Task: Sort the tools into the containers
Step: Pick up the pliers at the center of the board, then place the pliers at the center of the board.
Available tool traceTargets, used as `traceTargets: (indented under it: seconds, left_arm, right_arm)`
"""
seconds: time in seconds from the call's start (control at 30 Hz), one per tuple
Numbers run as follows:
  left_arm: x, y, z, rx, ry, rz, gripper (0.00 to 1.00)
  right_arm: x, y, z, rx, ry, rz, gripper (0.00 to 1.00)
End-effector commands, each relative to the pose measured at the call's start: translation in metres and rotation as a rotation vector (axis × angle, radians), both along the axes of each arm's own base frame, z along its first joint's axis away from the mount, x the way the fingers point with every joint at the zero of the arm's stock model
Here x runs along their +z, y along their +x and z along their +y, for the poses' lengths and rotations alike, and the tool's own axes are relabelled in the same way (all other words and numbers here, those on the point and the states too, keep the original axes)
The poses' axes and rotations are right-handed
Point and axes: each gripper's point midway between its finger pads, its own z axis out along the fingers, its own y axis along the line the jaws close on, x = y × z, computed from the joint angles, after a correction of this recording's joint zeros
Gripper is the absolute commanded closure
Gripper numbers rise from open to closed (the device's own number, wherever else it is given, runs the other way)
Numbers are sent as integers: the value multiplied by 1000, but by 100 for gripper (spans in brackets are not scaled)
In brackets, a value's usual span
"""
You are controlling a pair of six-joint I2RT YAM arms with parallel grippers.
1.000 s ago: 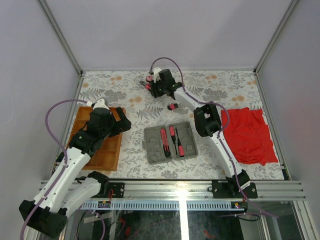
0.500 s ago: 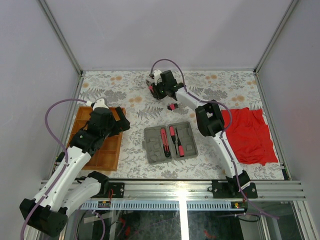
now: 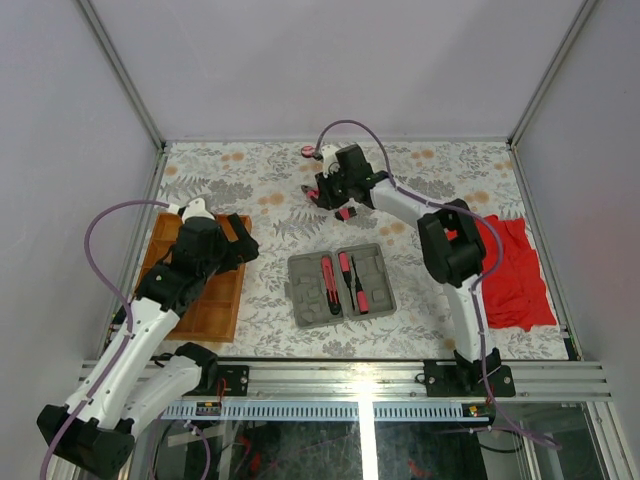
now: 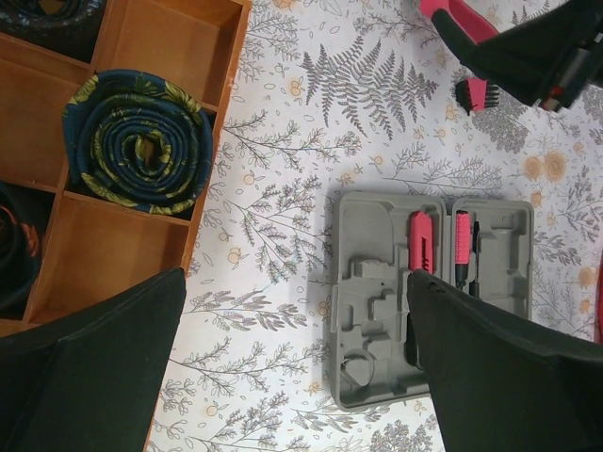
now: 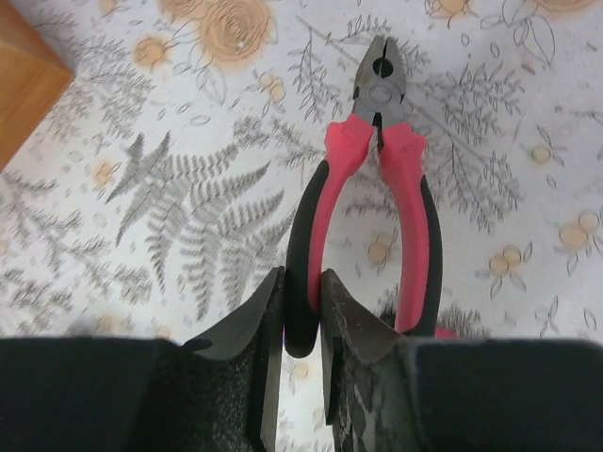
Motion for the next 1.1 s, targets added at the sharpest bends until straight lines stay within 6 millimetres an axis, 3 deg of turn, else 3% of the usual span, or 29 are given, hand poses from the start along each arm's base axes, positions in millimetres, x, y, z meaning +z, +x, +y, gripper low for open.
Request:
traceTargets:
  seconds: [0.0,0.27,0.57,0.93,1.0,1.07]
  left_arm:
    - [6,6,-5,17,-60,-45,0]
    - [11,11,-31,-47,-197,-63,0]
    - [0,6,-39,-66,-238,-32,0]
    - [-18,6,-44,-77,-247,9,0]
    - [-19,6,-45,-81,-248,13,0]
    - [-20,6,-44,-82,-243,16,0]
  right_arm:
    - [99,-7,11,15,180,-176,100]
    - [120,-61,1,-3,245,-196,100]
    - [65,-114,-20,-2,144,-91,100]
    - [28,-167,-26,-15,101,7,100]
    - [24,-167,-30,-35,88,13,92]
    - [36,-164,-32,-51,91,-14,76]
